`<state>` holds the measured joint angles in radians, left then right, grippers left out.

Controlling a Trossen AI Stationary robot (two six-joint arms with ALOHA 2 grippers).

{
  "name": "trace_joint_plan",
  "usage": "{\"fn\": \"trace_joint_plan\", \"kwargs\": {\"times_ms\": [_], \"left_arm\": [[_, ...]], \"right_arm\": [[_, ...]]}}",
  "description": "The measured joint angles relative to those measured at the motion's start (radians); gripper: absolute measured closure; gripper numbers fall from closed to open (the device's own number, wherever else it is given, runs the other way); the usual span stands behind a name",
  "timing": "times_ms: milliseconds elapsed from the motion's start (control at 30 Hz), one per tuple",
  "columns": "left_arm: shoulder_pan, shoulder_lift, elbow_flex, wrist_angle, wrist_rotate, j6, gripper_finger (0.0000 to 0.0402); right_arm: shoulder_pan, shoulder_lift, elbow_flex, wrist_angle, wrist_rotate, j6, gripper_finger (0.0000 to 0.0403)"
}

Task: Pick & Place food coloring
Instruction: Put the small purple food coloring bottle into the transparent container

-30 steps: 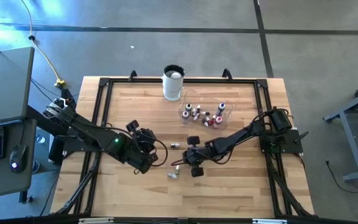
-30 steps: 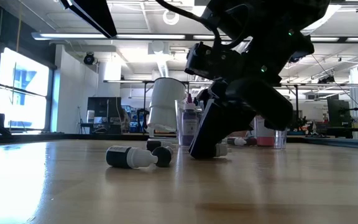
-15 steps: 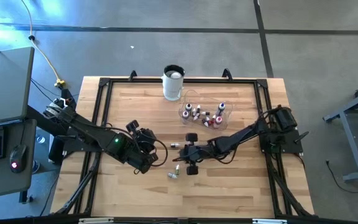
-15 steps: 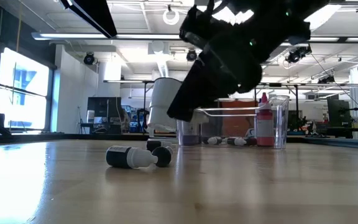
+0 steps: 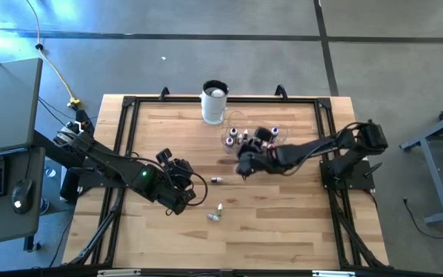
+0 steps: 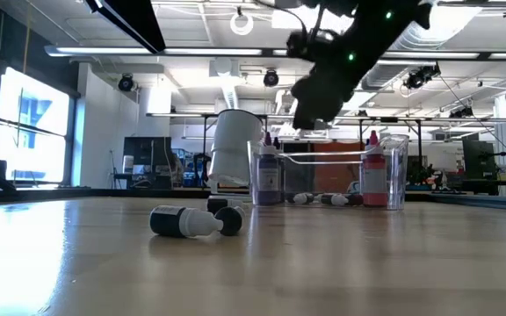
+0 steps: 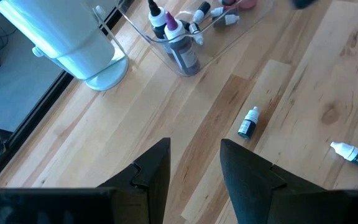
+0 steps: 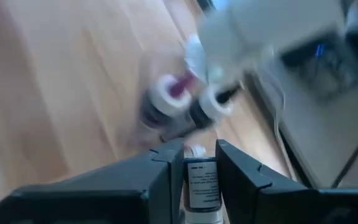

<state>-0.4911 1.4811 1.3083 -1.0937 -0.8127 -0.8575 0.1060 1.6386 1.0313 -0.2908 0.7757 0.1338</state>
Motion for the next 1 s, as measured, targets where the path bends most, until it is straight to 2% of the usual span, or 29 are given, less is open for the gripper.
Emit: {"fn": "trace_joint_plan", "kwargs": {"times_ms": [100,233,467,633,1000], "left_arm": [[0.000,0.000,0.000,0.000,0.000,0.000,0.0264],[0.000,0.000,0.000,0.005,0.000,0.021,0.0264],[0.000,0.000,0.000,0.007,0.000,0.023,0.0264],[0.000,0.000,0.000,0.008,0.000,0.023,0.0264],[0.000,0.000,0.000,0.015,0.001,0.023,0.0264]], "right_arm": [[-0.072,0.004,0.000,-0.050,-0.064,0.081,0.0321],[-0.153,0.032,0.000,-0.046,-0.160,0.091,0.0319],[-0.235,0.079,0.000,-0.029,-0.191,0.096,0.0316],[-0.268,0.108,0.001,-0.026,-0.279,0.116,0.0313],[-0.276,0.129,0.001,0.017,-0.264,0.041,0.0309]]}}
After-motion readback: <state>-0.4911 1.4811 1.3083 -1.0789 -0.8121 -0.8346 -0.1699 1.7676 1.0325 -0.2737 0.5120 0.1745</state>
